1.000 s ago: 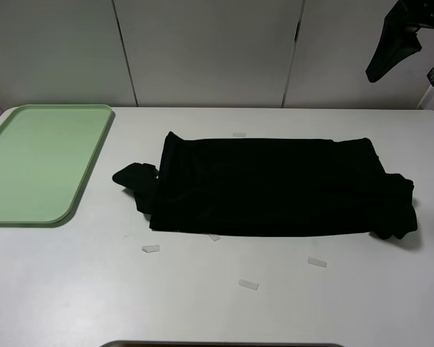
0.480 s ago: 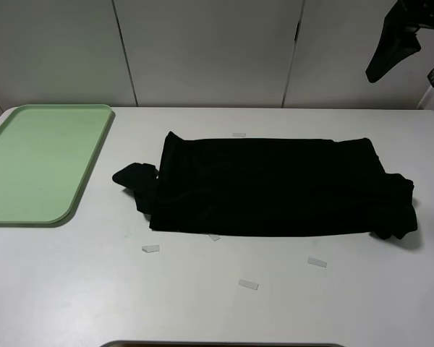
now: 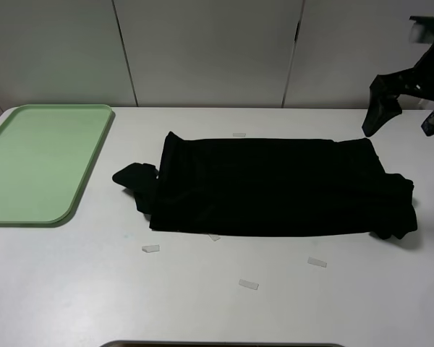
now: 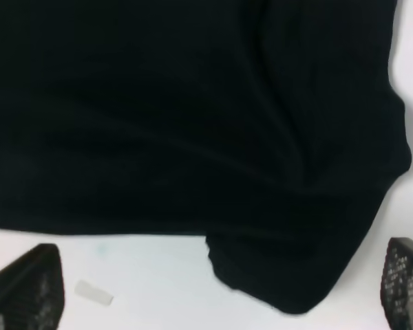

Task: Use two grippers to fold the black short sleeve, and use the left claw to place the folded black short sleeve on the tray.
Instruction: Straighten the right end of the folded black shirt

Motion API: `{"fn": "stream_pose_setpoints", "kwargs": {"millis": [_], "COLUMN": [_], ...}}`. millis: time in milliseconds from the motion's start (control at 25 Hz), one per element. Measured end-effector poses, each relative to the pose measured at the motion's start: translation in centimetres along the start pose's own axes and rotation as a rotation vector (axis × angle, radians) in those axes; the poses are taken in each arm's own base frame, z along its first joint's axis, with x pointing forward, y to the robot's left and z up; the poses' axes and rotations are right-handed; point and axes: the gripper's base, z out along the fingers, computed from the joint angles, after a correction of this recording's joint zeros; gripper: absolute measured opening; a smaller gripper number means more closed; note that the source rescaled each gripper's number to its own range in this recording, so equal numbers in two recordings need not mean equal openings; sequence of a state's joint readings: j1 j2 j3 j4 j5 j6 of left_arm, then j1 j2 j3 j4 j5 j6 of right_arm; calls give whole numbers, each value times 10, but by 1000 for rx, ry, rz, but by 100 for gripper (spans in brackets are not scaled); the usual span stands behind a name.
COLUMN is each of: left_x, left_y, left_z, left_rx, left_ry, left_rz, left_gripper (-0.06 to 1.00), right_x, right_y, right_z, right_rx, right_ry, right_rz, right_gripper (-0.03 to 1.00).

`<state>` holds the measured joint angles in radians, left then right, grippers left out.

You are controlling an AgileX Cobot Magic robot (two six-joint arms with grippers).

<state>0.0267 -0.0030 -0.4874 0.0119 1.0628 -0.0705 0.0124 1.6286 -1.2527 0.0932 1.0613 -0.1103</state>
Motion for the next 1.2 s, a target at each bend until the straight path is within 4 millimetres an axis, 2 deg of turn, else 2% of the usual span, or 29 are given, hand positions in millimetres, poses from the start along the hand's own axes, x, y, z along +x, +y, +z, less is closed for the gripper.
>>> {"fn": "stream_pose_setpoints", "kwargs": {"millis": [280, 360, 400, 520, 920, 1200], "left_x": [0, 0, 0, 0, 0, 0], "left_y": [0, 0, 0, 0, 0, 0], "left_z": [0, 0, 0, 0, 0, 0], "left_rx": [0, 0, 0, 0, -1, -1], "left_ry": [0, 0, 0, 0, 0, 0], "left_rz": [0, 0, 0, 0, -1, -1], "left_gripper": [98, 98, 98, 98, 98, 98], "right_x": [-9, -10, -10, -11, -11, -11], "right_y": [-32, -37, -47, -56, -65, -67], "right_z": [56, 61, 77, 96, 152, 171], "right_rx": [35, 38, 43, 48, 64, 67], "right_ry": [91, 98, 120, 138, 174, 170], "right_rz": [61, 72, 90, 92, 56, 50], "right_gripper": [100, 100, 100, 100, 100, 100]}}
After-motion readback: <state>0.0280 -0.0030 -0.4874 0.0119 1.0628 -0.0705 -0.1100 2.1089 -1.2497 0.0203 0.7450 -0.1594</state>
